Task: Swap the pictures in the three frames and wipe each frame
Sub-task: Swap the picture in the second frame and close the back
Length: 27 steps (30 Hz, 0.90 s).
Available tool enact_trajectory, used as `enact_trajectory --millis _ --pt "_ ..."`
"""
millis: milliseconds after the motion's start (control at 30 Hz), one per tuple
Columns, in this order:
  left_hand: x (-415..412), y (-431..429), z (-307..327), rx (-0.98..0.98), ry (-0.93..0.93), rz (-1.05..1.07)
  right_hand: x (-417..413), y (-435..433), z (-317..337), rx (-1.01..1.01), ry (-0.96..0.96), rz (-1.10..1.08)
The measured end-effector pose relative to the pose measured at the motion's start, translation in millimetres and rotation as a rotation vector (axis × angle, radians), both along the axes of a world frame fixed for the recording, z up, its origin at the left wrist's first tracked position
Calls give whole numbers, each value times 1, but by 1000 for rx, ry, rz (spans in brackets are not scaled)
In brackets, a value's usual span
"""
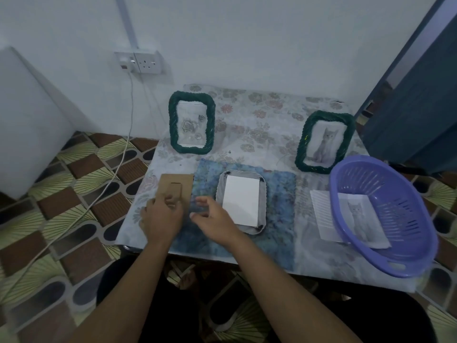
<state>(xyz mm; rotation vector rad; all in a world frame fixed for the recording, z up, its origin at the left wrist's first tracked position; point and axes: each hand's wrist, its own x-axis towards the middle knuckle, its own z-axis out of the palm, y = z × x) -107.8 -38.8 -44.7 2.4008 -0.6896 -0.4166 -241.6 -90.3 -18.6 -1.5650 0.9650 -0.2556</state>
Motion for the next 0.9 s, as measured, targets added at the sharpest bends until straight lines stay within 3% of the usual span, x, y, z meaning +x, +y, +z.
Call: enact_trajectory --millis 100,300,433,567,733,900 --pt "13 16 0 168 3 37 17 10 2 94 21 3" --pt "16 26 0 224 18 -8 32 22 4 236 -12 -10" --pt "16 24 4 80 114 93 38 24 -2 200 -13 -18" --pt "14 26 11 -171 97 144 36 22 -1 239 -24 -9" --pt "7 24 29 -345 59 132 33 14 -7 262 -10 -33" --pt "-1 17 38 -483 139 104 19 -2 -3 208 -107 -222"
